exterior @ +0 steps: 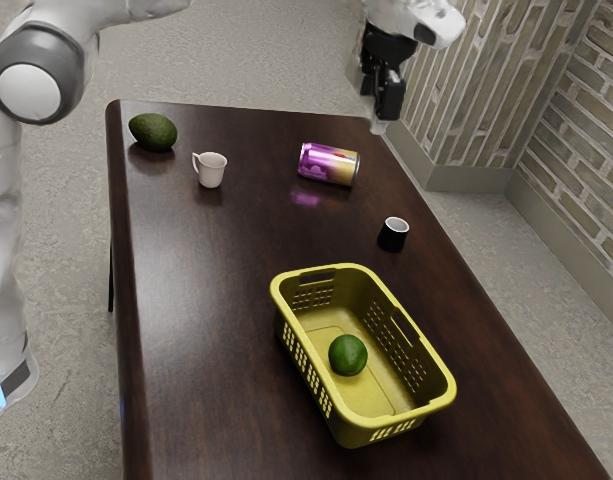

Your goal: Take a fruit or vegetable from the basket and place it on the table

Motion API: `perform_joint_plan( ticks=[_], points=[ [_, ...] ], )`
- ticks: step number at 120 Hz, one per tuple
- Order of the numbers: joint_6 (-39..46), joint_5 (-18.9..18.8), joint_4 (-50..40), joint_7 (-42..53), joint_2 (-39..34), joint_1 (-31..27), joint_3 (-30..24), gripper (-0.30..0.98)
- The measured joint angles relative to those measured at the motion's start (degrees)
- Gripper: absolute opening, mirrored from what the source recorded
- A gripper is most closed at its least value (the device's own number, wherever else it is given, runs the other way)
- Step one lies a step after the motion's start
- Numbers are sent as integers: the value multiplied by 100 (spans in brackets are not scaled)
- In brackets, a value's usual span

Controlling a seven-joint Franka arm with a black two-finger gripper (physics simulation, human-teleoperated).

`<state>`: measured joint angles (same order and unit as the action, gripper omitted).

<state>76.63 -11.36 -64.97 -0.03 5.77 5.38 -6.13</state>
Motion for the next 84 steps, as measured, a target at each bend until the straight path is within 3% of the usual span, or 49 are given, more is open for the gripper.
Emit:
perform_joint_plan(
  ticks=[10,43,62,84],
  points=[
    [6,-76,-128,-4,233,464,-16,68],
    [27,214,-395,-71,616,413,-3,69],
    [288,731,-834,-199,717,840,190,68],
    [795,1236,-1133,-730,950,933,377,69]
  ],
)
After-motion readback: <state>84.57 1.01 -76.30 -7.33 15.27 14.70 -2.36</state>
